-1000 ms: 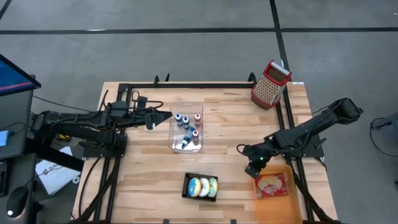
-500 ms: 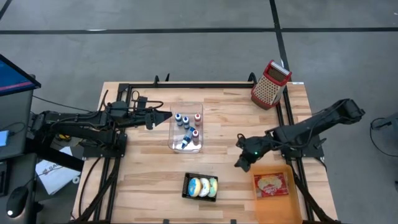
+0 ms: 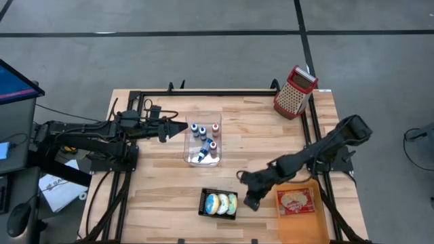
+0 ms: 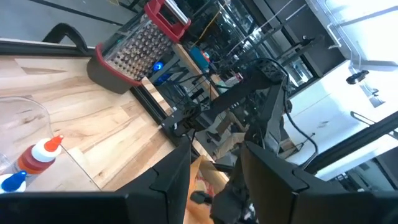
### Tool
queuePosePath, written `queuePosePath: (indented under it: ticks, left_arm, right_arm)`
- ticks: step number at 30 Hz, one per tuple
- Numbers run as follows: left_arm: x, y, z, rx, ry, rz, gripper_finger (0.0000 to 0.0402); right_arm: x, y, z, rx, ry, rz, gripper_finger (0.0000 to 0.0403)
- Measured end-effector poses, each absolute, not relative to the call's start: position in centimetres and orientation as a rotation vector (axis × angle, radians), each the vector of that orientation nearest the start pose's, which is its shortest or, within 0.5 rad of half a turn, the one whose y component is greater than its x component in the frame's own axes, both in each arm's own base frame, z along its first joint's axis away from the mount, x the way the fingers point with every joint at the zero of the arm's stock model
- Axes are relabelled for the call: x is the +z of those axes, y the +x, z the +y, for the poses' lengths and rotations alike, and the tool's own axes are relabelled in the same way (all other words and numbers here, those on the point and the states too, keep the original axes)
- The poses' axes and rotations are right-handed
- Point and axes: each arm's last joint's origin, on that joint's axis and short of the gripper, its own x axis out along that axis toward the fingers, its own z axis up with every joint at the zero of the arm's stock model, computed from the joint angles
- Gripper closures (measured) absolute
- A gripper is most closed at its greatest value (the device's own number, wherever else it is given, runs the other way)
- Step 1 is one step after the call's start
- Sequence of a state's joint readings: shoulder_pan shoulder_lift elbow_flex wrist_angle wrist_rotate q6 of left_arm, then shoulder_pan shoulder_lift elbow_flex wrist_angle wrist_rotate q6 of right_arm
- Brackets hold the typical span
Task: Pick & Place Food Item
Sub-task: Adjust the black bin on the table, then return to Home position
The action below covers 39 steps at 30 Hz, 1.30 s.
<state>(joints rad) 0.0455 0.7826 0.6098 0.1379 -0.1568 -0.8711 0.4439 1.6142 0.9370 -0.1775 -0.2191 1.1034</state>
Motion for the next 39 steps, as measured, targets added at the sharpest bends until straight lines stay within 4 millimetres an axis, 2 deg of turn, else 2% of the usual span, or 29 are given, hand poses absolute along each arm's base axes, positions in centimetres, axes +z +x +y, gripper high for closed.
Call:
queuePosePath:
  ticks: [7,17,26,33,36,39]
  left_arm:
    - [30.3,18.0,1.2,0.178,-0.868,-0.044,0.0262]
    - [30.4,18.0,1.0,0.136,-0.877,-0.03,0.0262]
    - [30.4,18.1,0.3,0.098,-0.878,-0.014,0.0262]
    - [30.4,18.1,0.1,0.091,-0.866,-0.01,0.0262]
    - [30.4,18.0,0.1,0.088,-0.796,-0.007,0.0262]
    - [30.6,17.6,0.1,0.075,-0.684,-0.007,0.0262]
  right_arm:
    - [16.8,30.3,15.2,0.067,0.885,1.143,0.0403]
    - [14.6,31.7,13.7,0.055,0.852,1.157,0.0403]
    - [14.7,32.7,11.0,0.033,0.825,1.117,0.0403]
    - [14.3,32.4,10.0,-0.03,0.799,1.158,0.0403]
    - [14.6,32.4,9.9,-0.058,0.796,1.136,0.0403]
    - [15.8,32.2,9.8,-0.082,0.798,1.081,0.0403]
